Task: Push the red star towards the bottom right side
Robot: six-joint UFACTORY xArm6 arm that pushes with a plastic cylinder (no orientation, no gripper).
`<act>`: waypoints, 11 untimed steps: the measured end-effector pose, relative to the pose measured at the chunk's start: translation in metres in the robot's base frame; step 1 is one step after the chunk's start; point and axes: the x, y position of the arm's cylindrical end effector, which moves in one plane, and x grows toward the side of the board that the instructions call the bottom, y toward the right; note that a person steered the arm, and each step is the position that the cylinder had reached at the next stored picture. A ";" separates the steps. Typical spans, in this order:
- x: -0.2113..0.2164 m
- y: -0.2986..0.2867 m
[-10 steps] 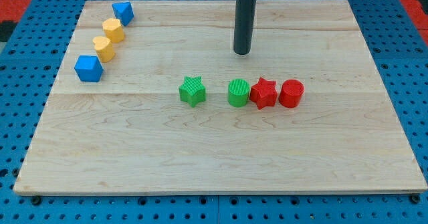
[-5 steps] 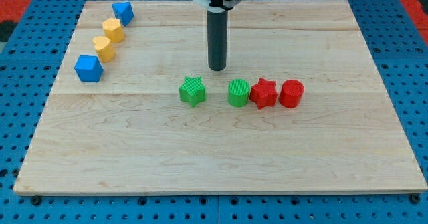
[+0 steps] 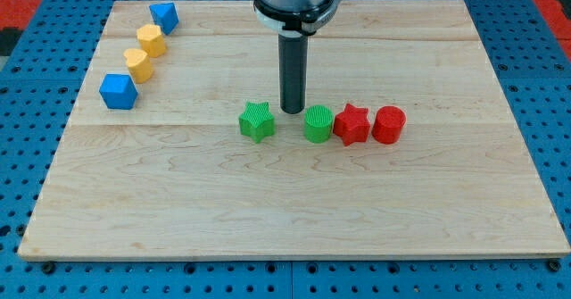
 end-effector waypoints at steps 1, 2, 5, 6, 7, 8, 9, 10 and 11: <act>0.006 0.005; -0.010 0.006; 0.015 0.096; 0.027 0.101; 0.033 0.089; 0.057 0.089; 0.067 0.067; 0.084 0.022; 0.111 0.012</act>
